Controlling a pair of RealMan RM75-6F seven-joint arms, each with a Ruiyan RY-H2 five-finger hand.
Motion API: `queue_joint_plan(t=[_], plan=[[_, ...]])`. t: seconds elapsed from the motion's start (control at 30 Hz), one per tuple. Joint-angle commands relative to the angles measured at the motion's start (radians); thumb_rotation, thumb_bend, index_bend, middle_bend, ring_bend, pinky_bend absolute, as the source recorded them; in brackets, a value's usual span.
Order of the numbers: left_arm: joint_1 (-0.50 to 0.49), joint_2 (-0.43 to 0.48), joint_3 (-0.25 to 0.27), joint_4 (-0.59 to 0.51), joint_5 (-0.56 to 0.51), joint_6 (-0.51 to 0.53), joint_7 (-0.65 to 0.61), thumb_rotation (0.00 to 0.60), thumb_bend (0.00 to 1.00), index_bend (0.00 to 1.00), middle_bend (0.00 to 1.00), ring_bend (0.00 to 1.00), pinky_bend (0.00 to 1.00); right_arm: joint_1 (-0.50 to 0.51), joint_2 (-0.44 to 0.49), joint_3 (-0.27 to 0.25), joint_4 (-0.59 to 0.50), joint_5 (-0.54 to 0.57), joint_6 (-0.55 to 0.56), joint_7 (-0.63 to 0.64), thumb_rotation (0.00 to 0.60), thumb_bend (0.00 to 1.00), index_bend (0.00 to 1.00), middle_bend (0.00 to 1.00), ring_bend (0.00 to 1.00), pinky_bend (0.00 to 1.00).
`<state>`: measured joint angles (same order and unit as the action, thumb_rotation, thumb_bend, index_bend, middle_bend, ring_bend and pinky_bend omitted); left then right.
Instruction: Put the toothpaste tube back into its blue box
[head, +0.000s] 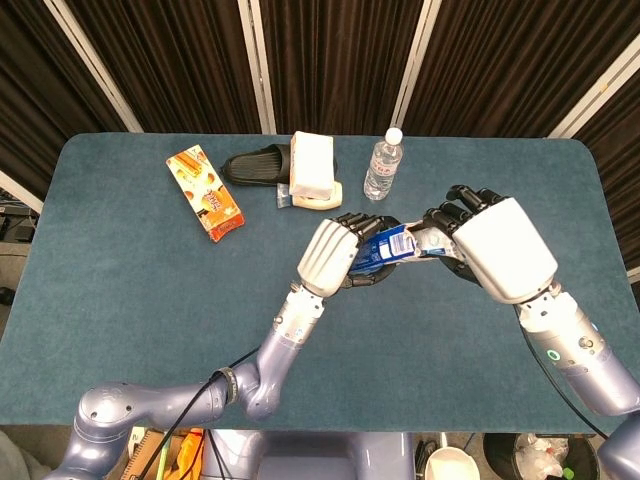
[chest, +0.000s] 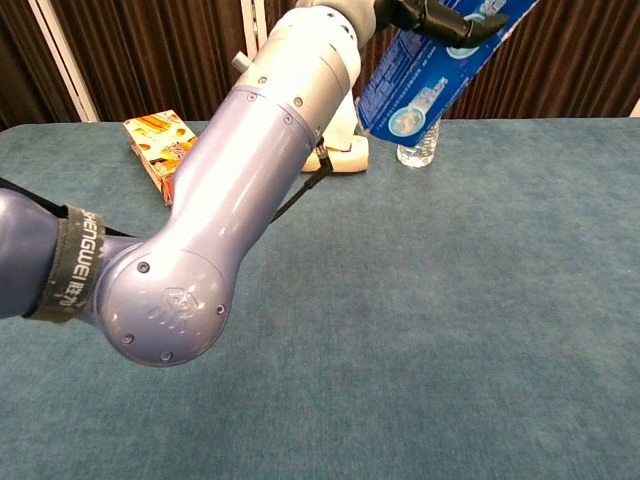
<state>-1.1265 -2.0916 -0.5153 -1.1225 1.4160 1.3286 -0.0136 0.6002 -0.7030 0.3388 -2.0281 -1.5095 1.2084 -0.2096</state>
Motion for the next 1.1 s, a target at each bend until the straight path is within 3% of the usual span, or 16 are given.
queue_joint_plan(t=[0.03,0.4,0.77,1.1], plan=[[0.003,0.002,-0.004,0.003,0.002,0.012,-0.012,0.600,0.37,0.33,0.49,0.49,0.55,-0.010,0.002,-0.006,0.009,-0.007,0.009,0.003,0.600,0.31,0.47,0.60,0.33,0.56],[0.011,0.001,0.005,0.016,-0.001,0.035,-0.049,0.600,0.37,0.32,0.49,0.49,0.55,-0.028,-0.029,0.000,0.042,-0.047,0.084,0.028,0.600,0.24,0.34,0.54,0.26,0.47],[0.009,-0.021,0.025,0.053,0.004,0.046,-0.085,0.600,0.37,0.32,0.49,0.49,0.55,-0.036,-0.058,0.013,0.088,-0.105,0.161,0.039,0.600,0.21,0.32,0.53,0.26,0.43],[-0.006,-0.037,0.031,0.070,0.021,0.056,-0.114,0.600,0.38,0.30,0.46,0.46,0.54,0.001,-0.001,0.014,0.081,-0.157,0.087,0.010,0.600,0.20,0.32,0.53,0.26,0.41]])
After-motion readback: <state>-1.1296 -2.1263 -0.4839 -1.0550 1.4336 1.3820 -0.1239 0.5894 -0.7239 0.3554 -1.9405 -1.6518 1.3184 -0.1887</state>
